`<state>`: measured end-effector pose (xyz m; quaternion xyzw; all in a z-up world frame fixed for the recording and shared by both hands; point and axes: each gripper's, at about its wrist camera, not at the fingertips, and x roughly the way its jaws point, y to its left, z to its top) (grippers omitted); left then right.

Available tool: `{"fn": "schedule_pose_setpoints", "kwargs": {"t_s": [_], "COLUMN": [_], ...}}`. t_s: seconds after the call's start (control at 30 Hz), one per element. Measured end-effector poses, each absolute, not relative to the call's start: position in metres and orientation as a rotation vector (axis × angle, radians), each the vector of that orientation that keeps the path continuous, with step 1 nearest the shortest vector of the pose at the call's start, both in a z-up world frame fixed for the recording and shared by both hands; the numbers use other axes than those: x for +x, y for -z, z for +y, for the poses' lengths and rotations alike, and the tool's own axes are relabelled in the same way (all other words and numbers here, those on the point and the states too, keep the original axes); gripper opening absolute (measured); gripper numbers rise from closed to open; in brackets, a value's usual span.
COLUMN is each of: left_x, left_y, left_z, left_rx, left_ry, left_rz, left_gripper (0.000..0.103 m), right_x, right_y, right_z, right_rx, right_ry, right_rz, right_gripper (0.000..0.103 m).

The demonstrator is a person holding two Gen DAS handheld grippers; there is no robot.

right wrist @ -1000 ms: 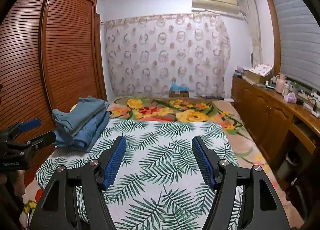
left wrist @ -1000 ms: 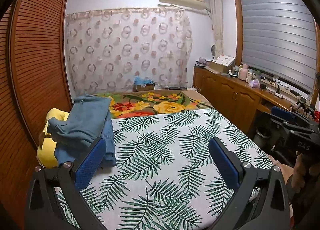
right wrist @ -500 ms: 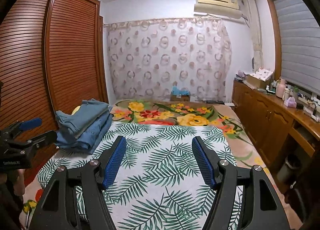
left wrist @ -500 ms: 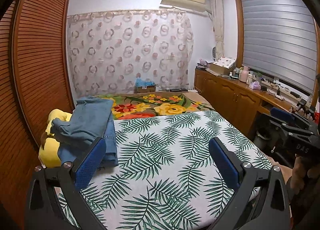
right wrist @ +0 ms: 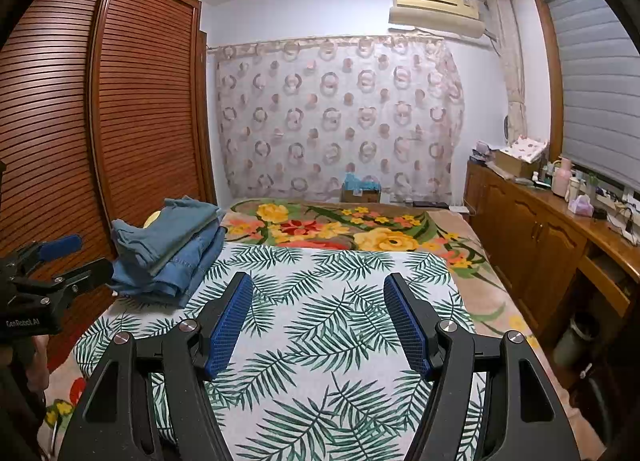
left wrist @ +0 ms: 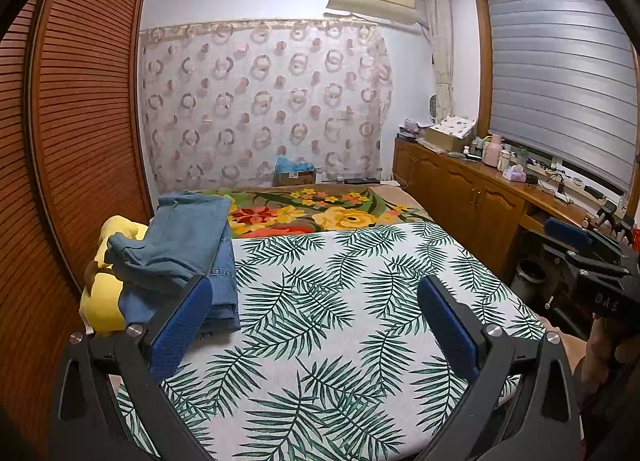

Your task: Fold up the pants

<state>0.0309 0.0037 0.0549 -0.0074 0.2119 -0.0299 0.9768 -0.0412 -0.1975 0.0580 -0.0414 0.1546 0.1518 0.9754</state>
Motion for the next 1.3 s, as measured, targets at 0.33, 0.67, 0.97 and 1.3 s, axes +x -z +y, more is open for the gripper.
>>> {"fn": "schedule_pose_setpoints", "kwargs": {"t_s": [0.33,0.67,0.97,1.3], "left_x": [0.0309,0.031,0.0309,0.0306], "left_y": [-0.0545,-0.0543,-0.0542,-0.0541], "left_z": [0.0035,0.0034,0.003,0.0024], "left_rx": [-0.014,-0.014,-0.013,-0.012], "left_ry": [0.06,0.061,0.06,0.061], "left_rz": [0.427,0.427,0.426,0.427], "left_gripper": [0.102,0.102,0.102,0.102], "right_x": [-0.0414,-0.0414,-0.041,-0.0415], "right_y": [-0.0578,-0.0578,-0.0572,-0.0576], "right_z": [-0.1976,-0.1964,-0.1967,-0.1955], "right_rx": [-0.083,-0.085,-0.084,-0.088], "right_ry": [-0.308,-0.308,-0.309,-0.31], "right_rz": [0.311,0.309,0.309,0.311], "right_gripper": [0.07,0.07,0.07,0.07]}}
